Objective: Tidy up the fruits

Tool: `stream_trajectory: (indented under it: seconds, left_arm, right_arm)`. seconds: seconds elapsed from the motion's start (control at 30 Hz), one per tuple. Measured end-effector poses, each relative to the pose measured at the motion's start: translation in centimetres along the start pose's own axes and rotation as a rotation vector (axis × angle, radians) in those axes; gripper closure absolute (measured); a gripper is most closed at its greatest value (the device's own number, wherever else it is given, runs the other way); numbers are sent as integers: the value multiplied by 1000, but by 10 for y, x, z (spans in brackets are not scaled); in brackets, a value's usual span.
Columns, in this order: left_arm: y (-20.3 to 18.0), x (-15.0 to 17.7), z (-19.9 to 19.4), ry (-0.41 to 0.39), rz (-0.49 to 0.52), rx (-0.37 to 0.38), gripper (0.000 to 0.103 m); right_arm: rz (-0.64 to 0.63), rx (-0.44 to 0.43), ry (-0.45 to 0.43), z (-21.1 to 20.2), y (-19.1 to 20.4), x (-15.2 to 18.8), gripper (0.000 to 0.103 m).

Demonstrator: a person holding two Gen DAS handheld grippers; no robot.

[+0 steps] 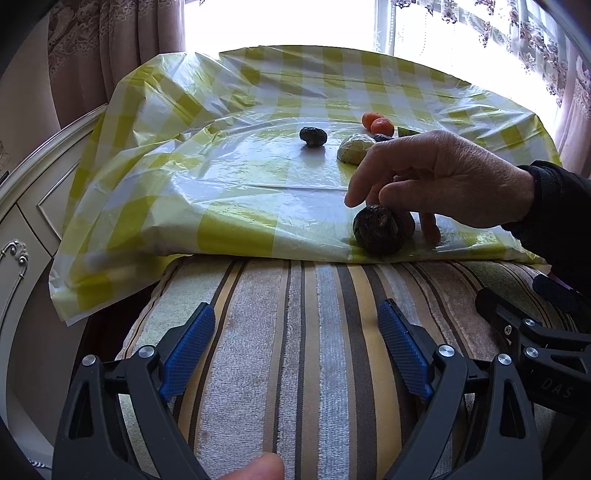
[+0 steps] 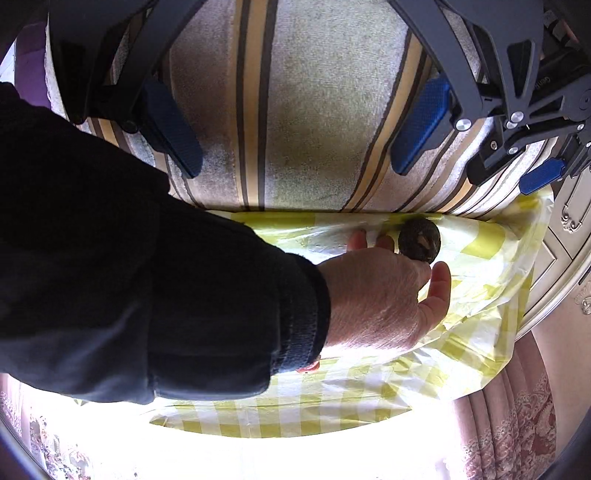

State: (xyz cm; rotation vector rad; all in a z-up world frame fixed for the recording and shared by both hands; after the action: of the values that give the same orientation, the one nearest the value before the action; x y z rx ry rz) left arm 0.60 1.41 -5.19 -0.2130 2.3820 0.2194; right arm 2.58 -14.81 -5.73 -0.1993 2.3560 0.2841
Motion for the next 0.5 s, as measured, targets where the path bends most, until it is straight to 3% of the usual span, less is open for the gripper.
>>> stream_trajectory:
  seconds: [0.5]
  left_arm:
    - [0, 1, -1, -8, 1, -6, 16]
  right_arm:
    - [-2, 2, 1, 0, 2, 1, 1]
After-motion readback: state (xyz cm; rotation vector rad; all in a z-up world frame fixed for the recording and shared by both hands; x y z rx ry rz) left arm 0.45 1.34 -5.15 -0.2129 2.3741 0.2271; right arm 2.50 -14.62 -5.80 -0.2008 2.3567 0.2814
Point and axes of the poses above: each gripper's, at about its wrist camera, not at the fingertips, and z roughly the way its jaws point, y to its left, x to its underside, the point moved 7 cm from there along z, roughly the way its jaws point, and after that the axes turned 7 degrees about -x, right-handed, at the moved point
